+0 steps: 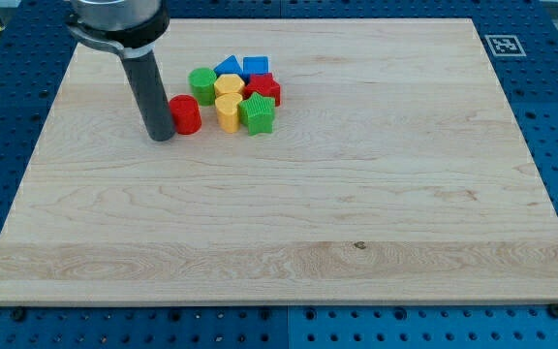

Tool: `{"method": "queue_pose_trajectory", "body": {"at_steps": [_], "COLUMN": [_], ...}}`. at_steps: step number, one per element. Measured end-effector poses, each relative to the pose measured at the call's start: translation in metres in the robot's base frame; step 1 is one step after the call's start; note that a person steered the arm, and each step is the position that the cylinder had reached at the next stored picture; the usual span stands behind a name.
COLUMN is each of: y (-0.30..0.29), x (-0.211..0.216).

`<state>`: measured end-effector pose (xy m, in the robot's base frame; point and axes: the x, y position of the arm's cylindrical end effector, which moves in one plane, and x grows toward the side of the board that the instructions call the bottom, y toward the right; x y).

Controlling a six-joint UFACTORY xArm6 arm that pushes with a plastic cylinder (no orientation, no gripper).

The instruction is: Push the red circle near to the yellow heart

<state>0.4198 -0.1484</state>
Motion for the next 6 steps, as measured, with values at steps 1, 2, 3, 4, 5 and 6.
{"method": "queue_pose_trajectory", "body": {"at_steps": [1, 2, 3, 4, 5, 6], "y": [0.0, 0.003, 0.004, 0.004, 0.011, 0.016], "x": [-0.01, -0.017, -0.017, -0.017, -0.017, -0.018]}}
